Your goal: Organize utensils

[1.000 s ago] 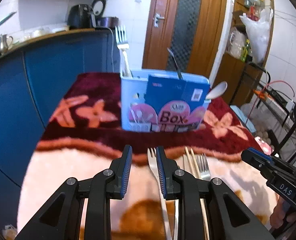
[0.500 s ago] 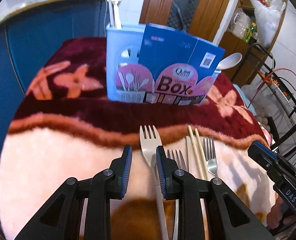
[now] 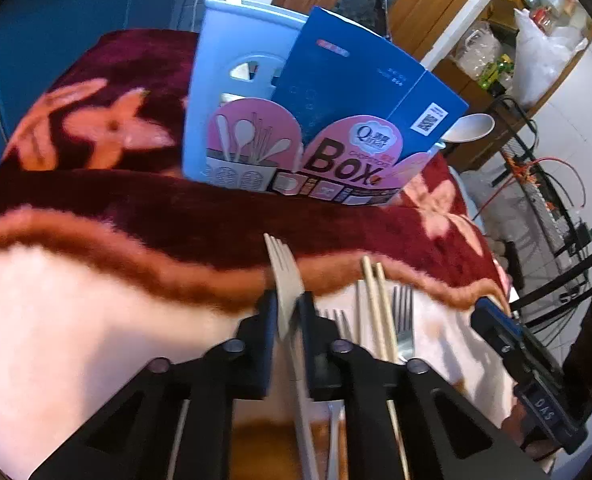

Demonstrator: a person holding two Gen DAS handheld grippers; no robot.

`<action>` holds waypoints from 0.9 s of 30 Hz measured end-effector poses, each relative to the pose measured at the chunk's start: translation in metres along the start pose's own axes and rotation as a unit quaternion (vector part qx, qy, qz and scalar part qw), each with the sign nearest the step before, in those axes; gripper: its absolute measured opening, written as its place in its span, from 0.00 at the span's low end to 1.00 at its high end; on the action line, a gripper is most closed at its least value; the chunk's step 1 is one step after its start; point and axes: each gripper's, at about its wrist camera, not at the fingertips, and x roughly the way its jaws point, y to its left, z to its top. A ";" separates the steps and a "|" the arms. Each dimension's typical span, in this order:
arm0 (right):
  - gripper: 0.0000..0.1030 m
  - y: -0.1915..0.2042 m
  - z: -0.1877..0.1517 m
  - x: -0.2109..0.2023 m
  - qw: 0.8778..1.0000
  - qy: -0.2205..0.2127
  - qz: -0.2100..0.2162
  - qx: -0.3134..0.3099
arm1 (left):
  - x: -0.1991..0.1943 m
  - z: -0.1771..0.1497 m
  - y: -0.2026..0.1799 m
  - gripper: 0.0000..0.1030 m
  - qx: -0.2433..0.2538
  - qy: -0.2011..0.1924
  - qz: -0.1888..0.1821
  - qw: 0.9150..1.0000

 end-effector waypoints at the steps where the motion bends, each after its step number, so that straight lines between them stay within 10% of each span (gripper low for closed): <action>1: 0.33 0.000 0.000 0.000 1.000 0.001 0.000 0.000 | 0.000 -0.001 -0.002 0.07 0.003 -0.002 0.001 1.000; 27: 0.36 0.029 0.009 0.051 0.993 0.090 0.065 -0.046 | -0.087 -0.030 0.005 0.04 0.049 -0.176 0.078 0.980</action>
